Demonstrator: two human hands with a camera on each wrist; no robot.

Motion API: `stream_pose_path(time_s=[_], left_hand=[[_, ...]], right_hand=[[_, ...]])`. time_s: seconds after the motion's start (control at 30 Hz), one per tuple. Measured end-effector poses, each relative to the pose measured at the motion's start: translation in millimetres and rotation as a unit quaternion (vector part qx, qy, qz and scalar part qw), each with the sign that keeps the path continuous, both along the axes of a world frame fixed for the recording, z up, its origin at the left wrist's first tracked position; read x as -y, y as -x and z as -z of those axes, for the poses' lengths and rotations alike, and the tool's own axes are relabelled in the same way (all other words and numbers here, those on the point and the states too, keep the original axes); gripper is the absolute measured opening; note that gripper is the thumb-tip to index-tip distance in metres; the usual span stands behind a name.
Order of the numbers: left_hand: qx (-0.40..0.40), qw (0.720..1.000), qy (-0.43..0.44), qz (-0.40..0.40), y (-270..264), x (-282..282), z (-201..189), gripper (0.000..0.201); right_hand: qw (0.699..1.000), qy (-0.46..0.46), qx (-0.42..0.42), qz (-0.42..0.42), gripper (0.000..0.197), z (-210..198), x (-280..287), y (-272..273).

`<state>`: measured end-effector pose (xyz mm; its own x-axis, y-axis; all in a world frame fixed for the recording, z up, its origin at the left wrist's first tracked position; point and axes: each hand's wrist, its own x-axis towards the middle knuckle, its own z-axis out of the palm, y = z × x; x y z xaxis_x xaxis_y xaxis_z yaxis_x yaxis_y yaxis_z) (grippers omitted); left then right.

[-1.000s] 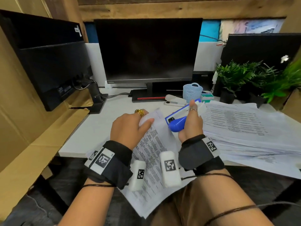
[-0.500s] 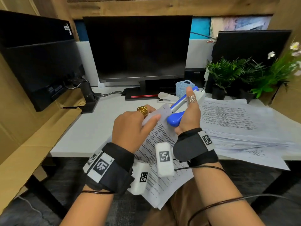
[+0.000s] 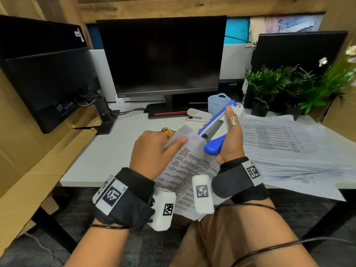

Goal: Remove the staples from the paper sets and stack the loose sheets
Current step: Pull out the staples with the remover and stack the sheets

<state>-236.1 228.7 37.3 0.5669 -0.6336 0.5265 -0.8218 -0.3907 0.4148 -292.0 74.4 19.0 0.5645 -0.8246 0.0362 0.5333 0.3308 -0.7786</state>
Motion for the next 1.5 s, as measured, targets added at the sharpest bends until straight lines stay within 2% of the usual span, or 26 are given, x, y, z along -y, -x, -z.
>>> stream_pose_path(time_s=[0.1, 0.27, 0.33, 0.43, 0.57, 0.63, 0.7, 0.73, 0.77, 0.8, 0.83, 0.87, 0.9, 1.0, 1.03, 1.2, 1.27, 1.33, 1.4, 1.43, 1.5], left_hand=[[0.016, 1.000, 0.020, 0.014, 2, 2, -2, 0.060], [0.034, 0.999, 0.022, 0.028, 2, 4, -3, 0.057], [0.024, 0.999, 0.012, 0.022, 0, 2, -1, 0.056], [-0.003, 1.000, -0.008, 0.006, -5, -1, 2, 0.057], [0.038, 0.997, -0.056, -0.036, -13, -3, 3, 0.057], [0.044, 0.992, -0.095, -0.068, -23, -4, 6, 0.053], [0.030, 0.986, -0.135, -0.089, -37, -7, 15, 0.051], [0.017, 0.984, -0.150, -0.094, -42, -9, 20, 0.051], [0.006, 0.983, -0.158, -0.097, -48, -11, 25, 0.050], [0.000, 0.982, -0.161, -0.096, -52, -13, 30, 0.050], [-0.004, 0.983, -0.160, -0.094, -55, -15, 33, 0.050], [-0.010, 0.984, -0.155, -0.091, -58, -17, 36, 0.049], [-0.017, 0.985, -0.151, -0.087, -62, -19, 39, 0.047], [-0.041, 0.985, -0.152, -0.072, -71, -24, 44, 0.045], [-0.049, 0.985, -0.156, -0.061, -72, -26, 45, 0.043], [-0.108, 0.988, -0.113, 0.005, -73, -32, 42, 0.009], [-0.107, 0.988, -0.109, 0.026, -75, -34, 43, 0.011], [-0.101, 0.990, -0.097, 0.030, -77, -37, 45, 0.013], [-0.100, 0.993, -0.051, 0.032, -78, -39, 45, 0.013], [-0.099, 0.994, -0.021, 0.032, -79, -41, 44, 0.014], [-0.109, 0.992, 0.044, 0.040, -80, -42, 42, 0.016]], right_hand=[[1.000, 0.010, -0.011, 0.007, 0.064, -3, -3, -2], [0.998, 0.043, -0.028, 0.039, 0.040, -6, -2, -7], [0.997, 0.052, -0.037, 0.049, 0.042, -5, -3, -11], [0.996, 0.063, -0.051, 0.039, 0.043, -2, -4, -18], [0.994, 0.078, -0.080, 0.002, 0.022, 5, -2, -30], [0.989, 0.071, -0.125, -0.043, 0.032, 7, 3, -42], [0.976, 0.060, -0.199, -0.066, 0.076, 12, 11, -55], [0.968, 0.059, -0.234, -0.069, 0.085, 17, 16, -59], [0.958, 0.069, -0.269, -0.070, 0.072, 23, 23, -63], [0.944, 0.090, -0.308, -0.080, 0.048, 28, 29, -65], [0.917, 0.127, -0.366, -0.101, 0.027, 31, 32, -65], [0.877, 0.181, -0.427, -0.127, 0.016, 36, 36, -65], [0.831, 0.238, -0.481, -0.151, 0.016, 41, 41, -67], [0.707, 0.368, -0.583, -0.157, 0.049, 50, 49, -73], [0.673, 0.405, -0.601, -0.151, 0.054, 50, 48, -75], [0.532, 0.537, -0.632, -0.171, 0.052, 48, 41, -83], [0.511, 0.568, -0.622, -0.169, 0.053, 41, 32, -80], [0.553, 0.612, -0.546, -0.149, 0.051, 32, 22, -72], [0.653, 0.595, -0.425, -0.198, 0.037, 24, 9, -55], [0.686, 0.578, -0.373, -0.238, 0.028, 22, 3, -46], [0.698, 0.589, -0.315, -0.258, 0.032, 26, -4, -33]])
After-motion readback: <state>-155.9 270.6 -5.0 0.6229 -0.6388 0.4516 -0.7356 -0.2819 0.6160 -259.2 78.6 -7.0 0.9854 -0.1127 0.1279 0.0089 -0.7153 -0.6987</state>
